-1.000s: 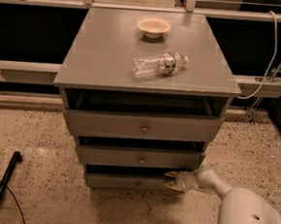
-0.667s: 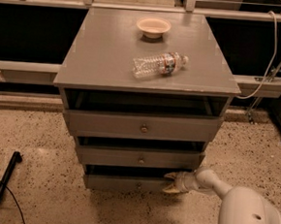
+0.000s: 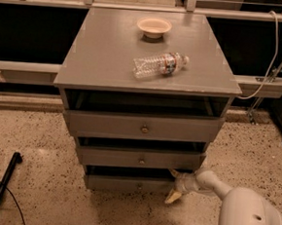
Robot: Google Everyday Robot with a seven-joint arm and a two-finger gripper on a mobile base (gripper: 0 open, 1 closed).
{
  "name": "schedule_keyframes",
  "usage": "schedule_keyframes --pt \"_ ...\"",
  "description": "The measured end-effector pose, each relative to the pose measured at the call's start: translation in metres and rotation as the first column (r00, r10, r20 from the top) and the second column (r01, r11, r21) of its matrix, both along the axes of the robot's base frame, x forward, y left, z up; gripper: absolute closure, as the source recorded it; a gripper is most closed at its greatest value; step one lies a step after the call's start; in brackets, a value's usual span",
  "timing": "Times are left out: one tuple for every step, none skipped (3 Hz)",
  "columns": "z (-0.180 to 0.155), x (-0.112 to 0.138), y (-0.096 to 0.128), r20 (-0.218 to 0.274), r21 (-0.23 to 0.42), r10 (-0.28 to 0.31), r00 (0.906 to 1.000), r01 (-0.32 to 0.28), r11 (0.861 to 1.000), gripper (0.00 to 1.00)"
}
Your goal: Open bottom drawer
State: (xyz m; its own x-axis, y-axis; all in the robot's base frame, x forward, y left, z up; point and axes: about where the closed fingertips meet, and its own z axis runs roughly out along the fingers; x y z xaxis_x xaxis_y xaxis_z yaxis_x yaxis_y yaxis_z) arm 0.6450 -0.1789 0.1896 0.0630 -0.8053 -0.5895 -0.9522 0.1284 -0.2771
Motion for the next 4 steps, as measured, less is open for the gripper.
schedule_keyframes --pt "0.000 0.000 0.001 -0.001 -0.001 0.001 1.0000 -0.001 1.000 0.00" --pt "-0.012 0.005 -0.001 -0.021 -0.036 0.002 0.9998 -0.002 0.999 0.00" --pt "-0.022 0.004 -0.008 -0.045 -0.060 -0.011 0.9989 0.008 0.998 0.18" --pt "-0.026 -0.003 -0.012 -0.065 -0.067 -0.014 0.9978 0.010 0.998 0.28"
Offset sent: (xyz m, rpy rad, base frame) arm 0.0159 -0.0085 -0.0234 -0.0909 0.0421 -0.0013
